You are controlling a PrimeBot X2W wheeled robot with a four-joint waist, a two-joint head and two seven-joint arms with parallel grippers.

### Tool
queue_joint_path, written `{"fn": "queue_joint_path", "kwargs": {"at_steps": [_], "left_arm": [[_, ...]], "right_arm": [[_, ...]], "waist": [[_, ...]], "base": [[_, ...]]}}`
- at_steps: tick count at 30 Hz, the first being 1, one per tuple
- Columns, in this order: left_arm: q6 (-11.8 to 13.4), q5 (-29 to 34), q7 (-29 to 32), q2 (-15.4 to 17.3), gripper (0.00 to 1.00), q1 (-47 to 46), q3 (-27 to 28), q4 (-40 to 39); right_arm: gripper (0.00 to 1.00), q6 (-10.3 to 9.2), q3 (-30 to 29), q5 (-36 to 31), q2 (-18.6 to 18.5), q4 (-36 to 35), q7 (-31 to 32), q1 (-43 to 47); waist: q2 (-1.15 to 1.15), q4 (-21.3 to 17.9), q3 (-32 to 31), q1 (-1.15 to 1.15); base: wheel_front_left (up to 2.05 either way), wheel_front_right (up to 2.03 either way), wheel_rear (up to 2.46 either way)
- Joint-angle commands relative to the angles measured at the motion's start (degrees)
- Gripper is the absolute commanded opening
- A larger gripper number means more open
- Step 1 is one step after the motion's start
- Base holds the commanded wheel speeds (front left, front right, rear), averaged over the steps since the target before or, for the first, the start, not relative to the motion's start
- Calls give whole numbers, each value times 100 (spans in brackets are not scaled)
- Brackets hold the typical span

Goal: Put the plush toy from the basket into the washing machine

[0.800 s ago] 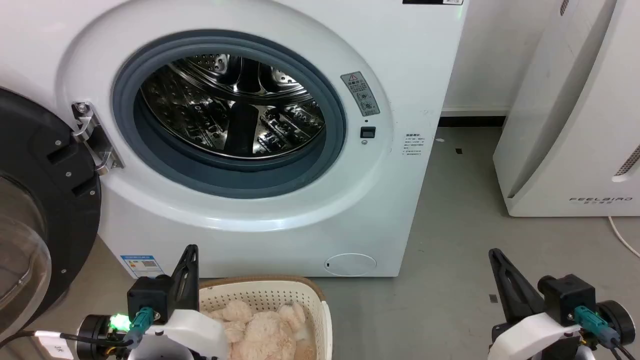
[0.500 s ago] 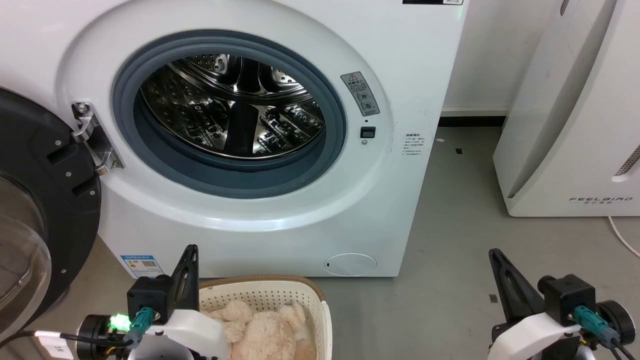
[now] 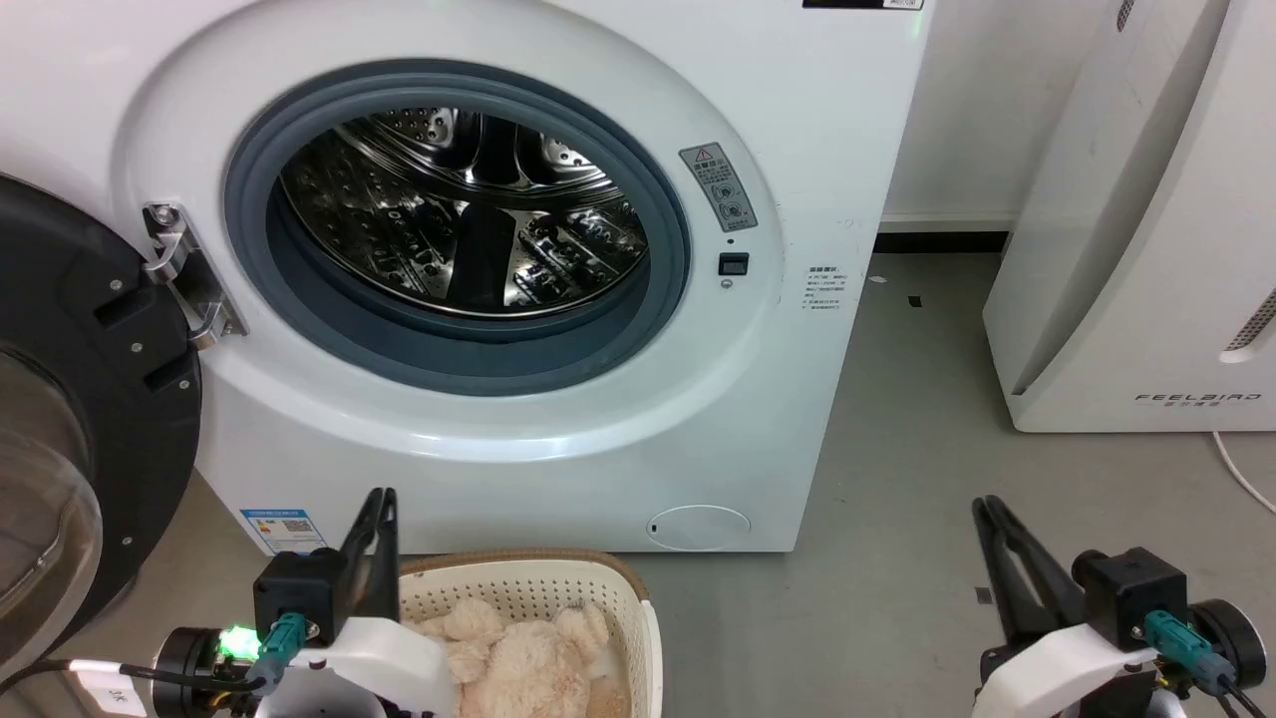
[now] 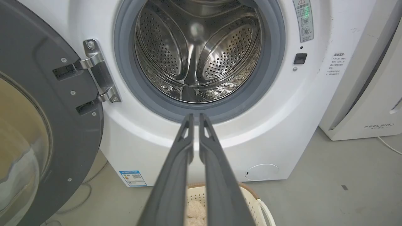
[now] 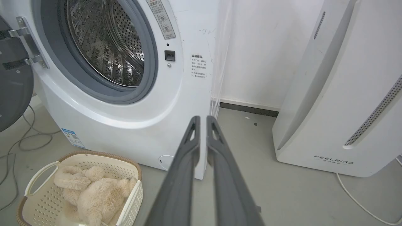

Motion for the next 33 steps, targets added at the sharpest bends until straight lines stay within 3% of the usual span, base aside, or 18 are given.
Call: {"fn": "queue_joint_path", "kwargs": {"at_steps": [1, 20, 33], "left_arm": [[-1, -1, 0, 0, 100, 0, 0, 2], [105, -54, -196, 3, 100, -96, -69, 165], [65, 5, -351, 93, 100, -485, -200, 813]], "right_arm": [[100, 1, 0, 4, 0, 3, 0, 3], [100, 0, -178, 355, 0, -107, -196, -15], [100, 0, -305, 634, -1, -194, -351, -119]], "waist": [[0, 0, 0, 0], [0, -3, 63, 0], [0, -58, 313, 0]], "base": [[0, 0, 0], [0, 0, 0], [0, 0, 0]]}}
